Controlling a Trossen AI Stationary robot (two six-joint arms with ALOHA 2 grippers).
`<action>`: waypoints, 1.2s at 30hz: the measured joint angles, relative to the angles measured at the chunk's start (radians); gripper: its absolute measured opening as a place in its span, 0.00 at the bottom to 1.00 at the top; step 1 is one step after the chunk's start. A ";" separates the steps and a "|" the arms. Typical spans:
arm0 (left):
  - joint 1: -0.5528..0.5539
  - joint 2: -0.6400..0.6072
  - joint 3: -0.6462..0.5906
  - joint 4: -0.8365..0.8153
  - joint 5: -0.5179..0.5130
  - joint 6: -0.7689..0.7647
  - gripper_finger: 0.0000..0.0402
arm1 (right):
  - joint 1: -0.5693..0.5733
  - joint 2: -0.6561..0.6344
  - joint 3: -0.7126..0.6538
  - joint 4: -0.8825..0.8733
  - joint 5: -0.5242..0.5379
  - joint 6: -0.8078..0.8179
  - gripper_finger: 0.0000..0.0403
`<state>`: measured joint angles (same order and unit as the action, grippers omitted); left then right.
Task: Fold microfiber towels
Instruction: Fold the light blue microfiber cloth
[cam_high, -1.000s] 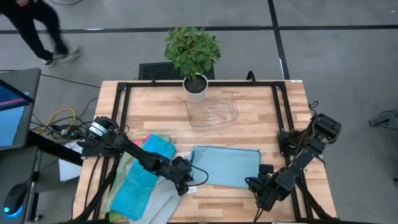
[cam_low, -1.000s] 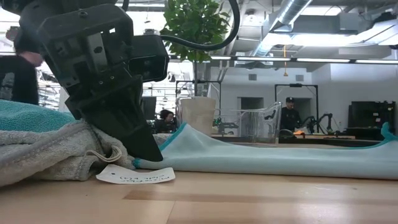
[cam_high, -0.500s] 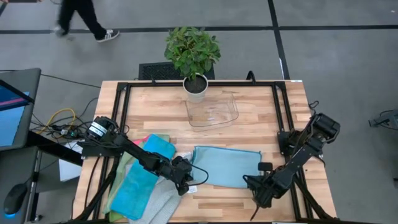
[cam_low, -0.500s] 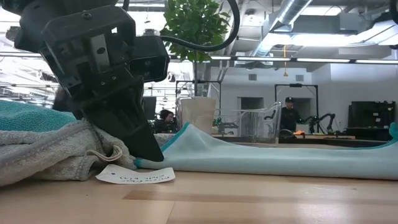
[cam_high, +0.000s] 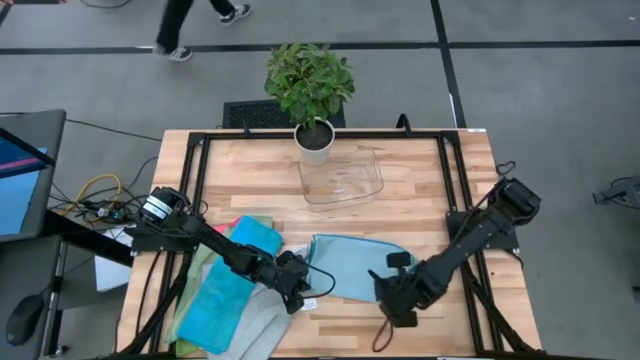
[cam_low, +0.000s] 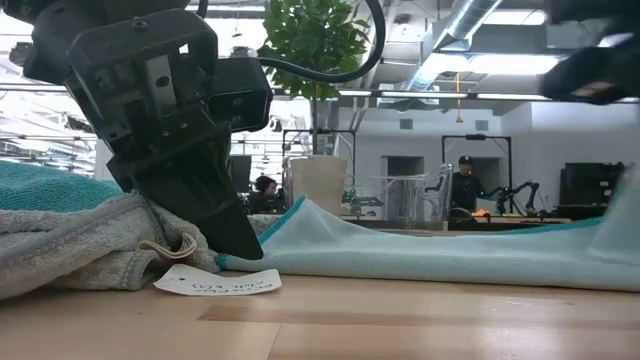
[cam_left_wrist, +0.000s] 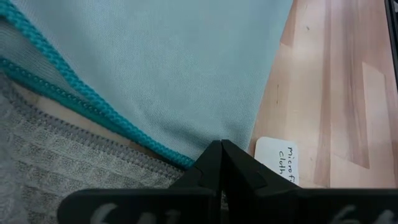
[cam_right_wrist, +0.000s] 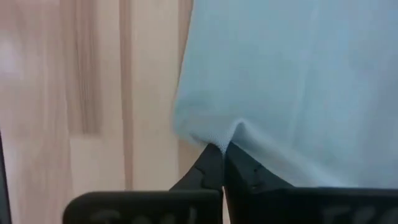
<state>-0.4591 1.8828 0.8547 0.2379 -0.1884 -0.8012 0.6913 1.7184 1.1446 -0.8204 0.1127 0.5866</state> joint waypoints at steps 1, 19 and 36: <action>0.000 0.000 0.000 0.000 -0.001 -0.005 0.00 | -0.014 0.000 0.002 0.020 0.003 -0.023 0.04; 0.000 0.000 0.000 0.002 -0.002 -0.024 0.00 | -0.098 0.122 0.053 0.217 -0.033 -0.165 0.08; 0.000 0.000 0.000 0.001 -0.001 -0.015 0.00 | -0.115 0.186 0.078 0.236 -0.007 -0.203 0.14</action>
<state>-0.4591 1.8828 0.8548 0.2388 -0.1890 -0.8158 0.5767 1.9046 1.2228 -0.5841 0.1059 0.3832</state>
